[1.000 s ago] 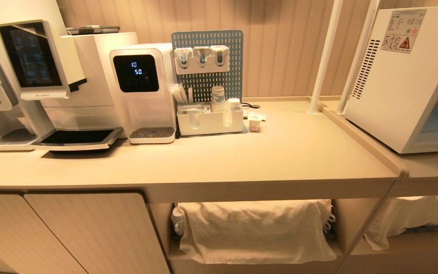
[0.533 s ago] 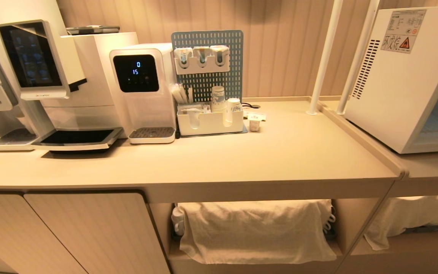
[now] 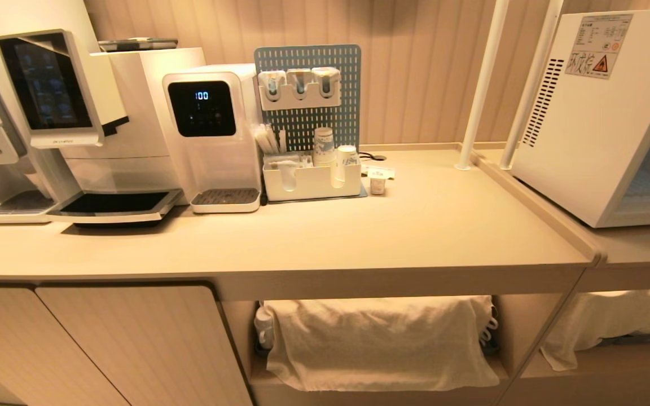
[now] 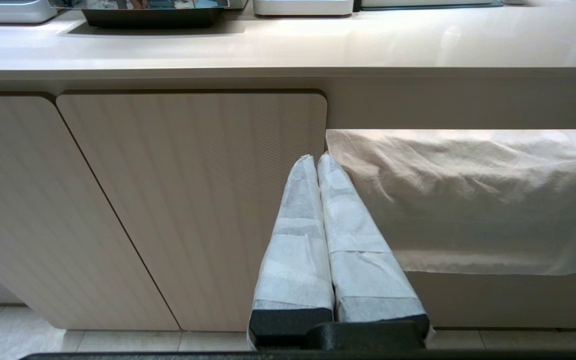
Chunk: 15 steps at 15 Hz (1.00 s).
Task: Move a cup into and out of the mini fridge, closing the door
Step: Put the paper cup in the freezer
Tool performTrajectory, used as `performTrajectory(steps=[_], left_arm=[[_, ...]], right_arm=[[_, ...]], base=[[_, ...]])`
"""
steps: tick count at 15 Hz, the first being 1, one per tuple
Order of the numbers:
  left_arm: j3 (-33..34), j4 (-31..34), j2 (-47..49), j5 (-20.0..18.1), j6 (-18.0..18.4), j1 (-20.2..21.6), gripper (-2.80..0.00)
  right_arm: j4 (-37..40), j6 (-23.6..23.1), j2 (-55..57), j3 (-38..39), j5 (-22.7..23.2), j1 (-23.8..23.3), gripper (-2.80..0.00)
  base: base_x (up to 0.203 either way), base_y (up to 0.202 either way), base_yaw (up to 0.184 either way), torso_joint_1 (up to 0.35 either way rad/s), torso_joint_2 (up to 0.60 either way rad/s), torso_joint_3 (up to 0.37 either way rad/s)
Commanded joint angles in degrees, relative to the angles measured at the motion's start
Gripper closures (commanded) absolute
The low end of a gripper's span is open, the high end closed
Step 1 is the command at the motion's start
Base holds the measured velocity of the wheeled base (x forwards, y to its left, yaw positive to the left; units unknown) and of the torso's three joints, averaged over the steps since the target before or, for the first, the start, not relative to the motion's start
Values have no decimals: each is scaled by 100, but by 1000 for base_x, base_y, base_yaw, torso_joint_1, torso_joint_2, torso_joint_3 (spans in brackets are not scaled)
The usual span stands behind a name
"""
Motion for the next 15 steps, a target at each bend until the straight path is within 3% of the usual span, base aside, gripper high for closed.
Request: performTrajectory(steps=[1, 8, 15], left_arm=[[9, 6, 1, 3, -6, 0, 0], [0, 50, 9, 38, 31, 0, 0], [0, 50, 9, 30, 111, 0, 0]], right_arm=[[0, -4, 9, 97, 2, 1, 0], [0, 2, 9, 97, 2, 1, 0], [0, 2, 9, 97, 2, 1, 0]], base=[[0, 0, 0, 0, 0, 0], [0, -9, 2, 1, 0, 0], [0, -182, 2, 1, 4, 2]])
